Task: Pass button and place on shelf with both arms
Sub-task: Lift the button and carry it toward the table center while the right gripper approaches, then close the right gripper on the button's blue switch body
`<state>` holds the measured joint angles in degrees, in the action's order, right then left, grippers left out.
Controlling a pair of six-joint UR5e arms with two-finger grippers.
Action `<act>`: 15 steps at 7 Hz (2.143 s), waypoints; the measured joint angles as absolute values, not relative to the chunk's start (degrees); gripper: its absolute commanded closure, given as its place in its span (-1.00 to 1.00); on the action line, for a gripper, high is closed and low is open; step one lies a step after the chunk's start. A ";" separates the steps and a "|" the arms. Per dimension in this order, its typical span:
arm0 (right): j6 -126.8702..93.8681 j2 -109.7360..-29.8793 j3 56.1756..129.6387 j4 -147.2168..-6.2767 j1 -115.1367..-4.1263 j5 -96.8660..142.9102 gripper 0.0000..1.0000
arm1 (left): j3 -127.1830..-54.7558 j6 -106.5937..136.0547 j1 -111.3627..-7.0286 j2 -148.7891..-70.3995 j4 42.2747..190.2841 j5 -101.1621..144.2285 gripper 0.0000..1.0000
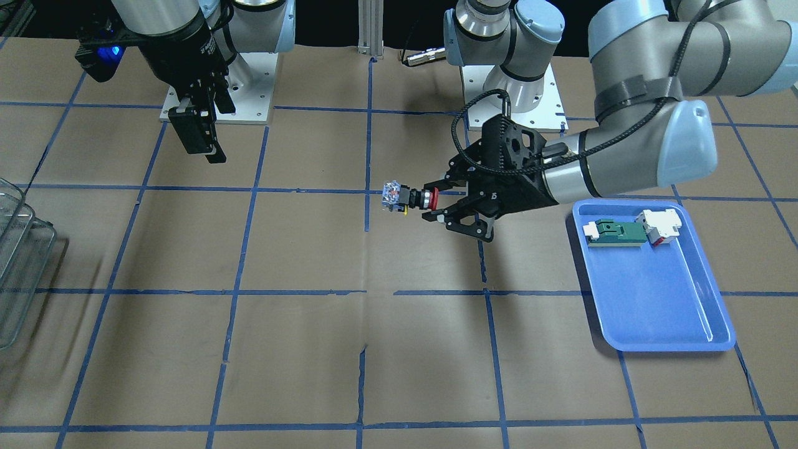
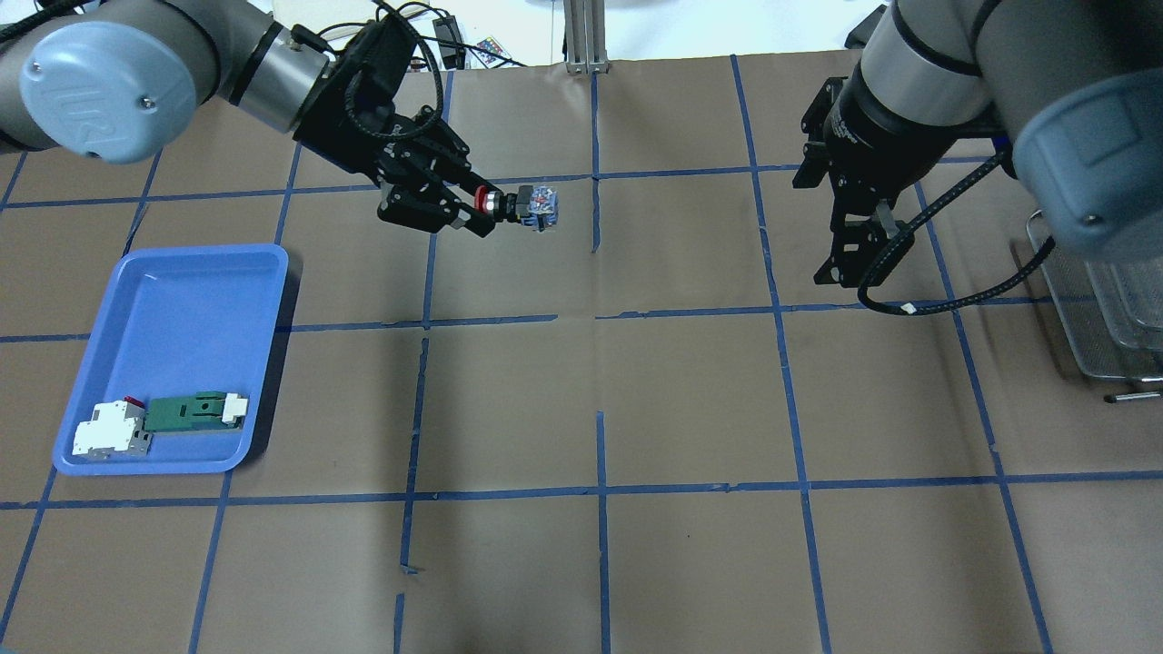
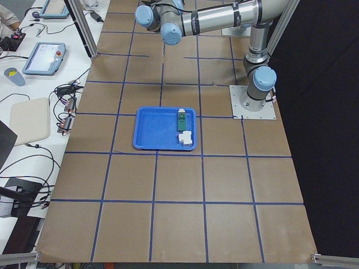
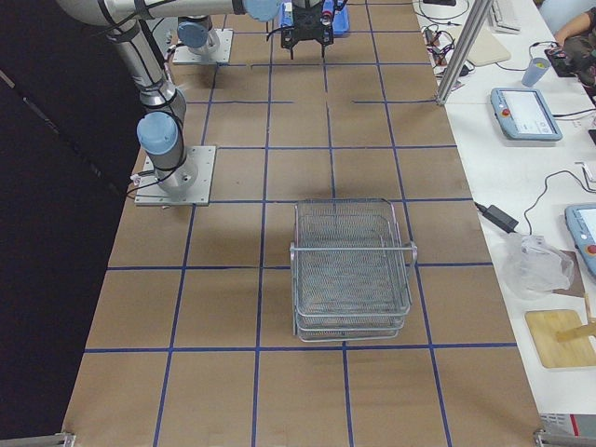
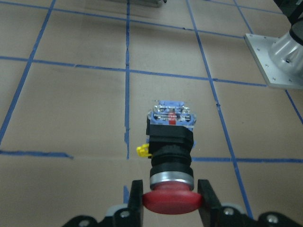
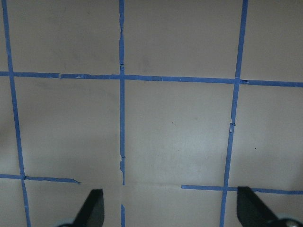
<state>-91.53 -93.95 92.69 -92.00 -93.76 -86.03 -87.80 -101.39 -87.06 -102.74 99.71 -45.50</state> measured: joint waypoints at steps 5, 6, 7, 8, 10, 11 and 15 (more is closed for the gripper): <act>-101.71 -86.99 86.35 -91.62 -101.21 -85.56 -1.00 | -91.38 -91.40 -92.23 -98.32 94.72 -43.22 1.00; -102.59 -86.96 86.24 -91.75 -102.37 -85.46 -1.00 | -93.23 -89.73 -92.32 -97.84 91.84 -43.22 1.00; -103.28 -86.86 86.21 -91.91 -103.26 -84.99 -1.00 | -94.37 -88.58 -92.35 -97.51 90.07 -43.28 1.00; -104.24 -86.77 86.21 -91.96 -103.69 -84.12 -1.00 | -94.78 -88.00 -92.37 -97.32 89.39 -43.31 1.00; -105.75 -86.22 86.21 -92.71 -104.14 -83.27 -1.00 | -94.89 -87.73 -92.37 -97.22 89.07 -43.33 1.00; -106.08 -85.71 86.21 -93.97 -104.78 -83.21 -1.00 | -94.84 -87.69 -92.37 -97.18 89.04 -43.31 1.00; -107.85 -82.96 83.82 -95.45 -107.47 -83.56 -1.00 | -94.96 -86.06 -94.05 -96.04 88.89 -43.24 1.00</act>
